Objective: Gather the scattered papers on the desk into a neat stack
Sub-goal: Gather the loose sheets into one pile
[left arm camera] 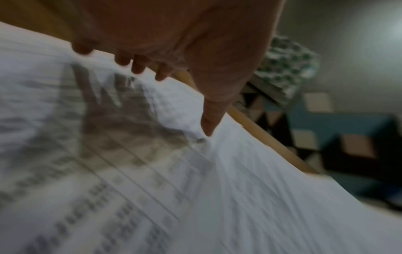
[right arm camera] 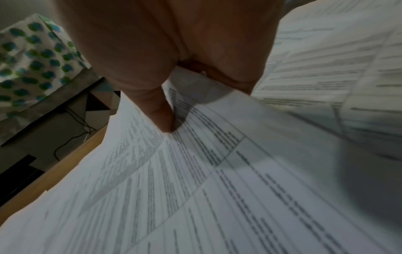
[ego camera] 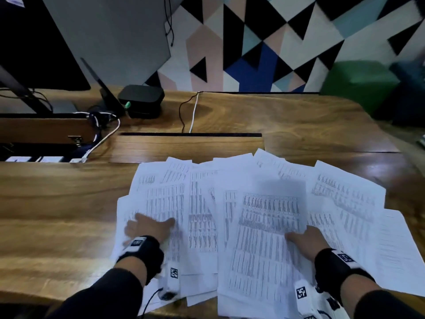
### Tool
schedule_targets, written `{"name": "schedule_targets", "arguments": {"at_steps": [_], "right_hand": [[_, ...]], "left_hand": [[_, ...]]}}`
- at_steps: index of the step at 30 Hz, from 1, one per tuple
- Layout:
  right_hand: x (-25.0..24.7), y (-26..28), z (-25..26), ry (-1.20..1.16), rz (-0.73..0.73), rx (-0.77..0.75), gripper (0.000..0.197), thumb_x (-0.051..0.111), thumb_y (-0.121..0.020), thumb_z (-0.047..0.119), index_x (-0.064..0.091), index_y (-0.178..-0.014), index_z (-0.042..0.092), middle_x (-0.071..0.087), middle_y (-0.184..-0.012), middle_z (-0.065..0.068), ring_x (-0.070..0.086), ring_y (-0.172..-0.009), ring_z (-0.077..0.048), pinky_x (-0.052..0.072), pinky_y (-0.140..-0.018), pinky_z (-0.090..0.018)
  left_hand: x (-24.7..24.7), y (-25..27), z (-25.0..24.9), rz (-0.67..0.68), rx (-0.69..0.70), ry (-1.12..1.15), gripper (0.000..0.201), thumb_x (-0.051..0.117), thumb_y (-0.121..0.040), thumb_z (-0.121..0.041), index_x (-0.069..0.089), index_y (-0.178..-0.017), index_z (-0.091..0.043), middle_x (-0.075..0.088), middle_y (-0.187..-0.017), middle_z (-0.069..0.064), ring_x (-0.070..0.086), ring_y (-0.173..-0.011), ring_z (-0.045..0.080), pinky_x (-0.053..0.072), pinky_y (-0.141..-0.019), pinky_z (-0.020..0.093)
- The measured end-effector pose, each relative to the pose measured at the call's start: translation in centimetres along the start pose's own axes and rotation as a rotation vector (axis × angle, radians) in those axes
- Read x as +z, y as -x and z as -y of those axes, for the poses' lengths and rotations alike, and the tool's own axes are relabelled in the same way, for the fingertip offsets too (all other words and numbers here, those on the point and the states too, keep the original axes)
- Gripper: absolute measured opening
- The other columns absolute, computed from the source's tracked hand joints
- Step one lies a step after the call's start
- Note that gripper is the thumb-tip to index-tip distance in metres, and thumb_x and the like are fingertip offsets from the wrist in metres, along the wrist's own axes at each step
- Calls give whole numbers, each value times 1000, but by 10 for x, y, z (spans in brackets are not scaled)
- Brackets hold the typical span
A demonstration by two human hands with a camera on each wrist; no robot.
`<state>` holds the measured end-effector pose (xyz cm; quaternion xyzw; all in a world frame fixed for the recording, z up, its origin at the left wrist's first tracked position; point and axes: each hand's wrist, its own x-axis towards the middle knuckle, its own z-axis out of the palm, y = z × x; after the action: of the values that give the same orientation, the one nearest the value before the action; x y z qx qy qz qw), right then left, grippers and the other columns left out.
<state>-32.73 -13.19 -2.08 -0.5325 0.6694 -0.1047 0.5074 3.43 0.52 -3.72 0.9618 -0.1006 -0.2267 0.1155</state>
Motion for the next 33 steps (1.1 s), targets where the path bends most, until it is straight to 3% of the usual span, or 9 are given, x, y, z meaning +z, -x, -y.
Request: {"name": "schedule_targets", "arguments": {"at_steps": [2,4,11,14,17,20,23,28,33], "right_hand": [[3,0,-9,5,-12,15,15,67,-83,10,60,-72,3,63,-75,-19,59,-63,-26,45,-60,-30],[6,0,-15,5,-15,33,15,69,-82,13,62,-73,3,63,-74,-20,59,-63,-27,46,-63,-31],[9,2,-15,12,-48,38,29,70,-83,13,65,-95,-13,68,-86,-27,59,-69,-29,45,-59,-30],[9,5,-13,30,-62,37,27,69,-84,13,67,-95,-11,70,-92,-29,64,-72,-32,46,-62,-31],[9,7,-12,50,-68,33,20,69,-83,14,67,-81,-6,66,-74,-20,60,-63,-28,45,-59,-30],[9,10,-10,69,-65,44,19,69,-84,15,62,-73,1,62,-68,-17,57,-58,-25,45,-59,-30],[9,15,-7,57,-81,42,18,69,-84,15,60,-72,4,64,-74,-15,59,-64,-25,45,-60,-28],[8,23,-2,25,-77,45,18,68,-86,13,57,-73,7,58,-70,-8,54,-63,-22,41,-57,-25],[8,27,-1,39,-65,56,17,69,-85,15,60,-79,2,61,-77,-15,57,-65,-25,46,-62,-30]], "left_hand": [[-7,-15,15,15,-130,0,145,78,-46,-73,10,-153,-2,21,-155,24,20,-144,40,26,-114,56],[-10,-24,21,-9,-146,-11,154,81,-40,-73,6,-152,2,21,-154,25,22,-142,39,28,-113,53],[-16,-44,28,-12,-146,-54,143,83,-27,-73,30,-136,3,46,-134,22,47,-122,40,46,-99,49],[-15,-58,36,46,-78,-32,123,77,-19,-75,53,-118,-6,66,-111,15,62,-101,36,55,-86,47],[-21,-50,34,74,12,161,70,86,-48,-46,67,-102,-7,72,-94,12,69,-82,33,60,-77,42],[-23,-38,35,98,75,482,34,81,-65,-17,70,-95,-6,74,-92,14,71,-81,33,61,-78,46],[-27,-38,40,206,3,716,30,80,-72,-2,67,-100,0,72,-96,19,71,-87,37,57,-82,47],[-39,-44,45,537,-140,822,41,80,-74,-5,68,-112,4,75,-101,27,73,-88,43,57,-81,60],[-53,-25,32,462,9,843,32,72,-80,0,67,-111,3,75,-96,24,73,-80,39,59,-71,48]]}}
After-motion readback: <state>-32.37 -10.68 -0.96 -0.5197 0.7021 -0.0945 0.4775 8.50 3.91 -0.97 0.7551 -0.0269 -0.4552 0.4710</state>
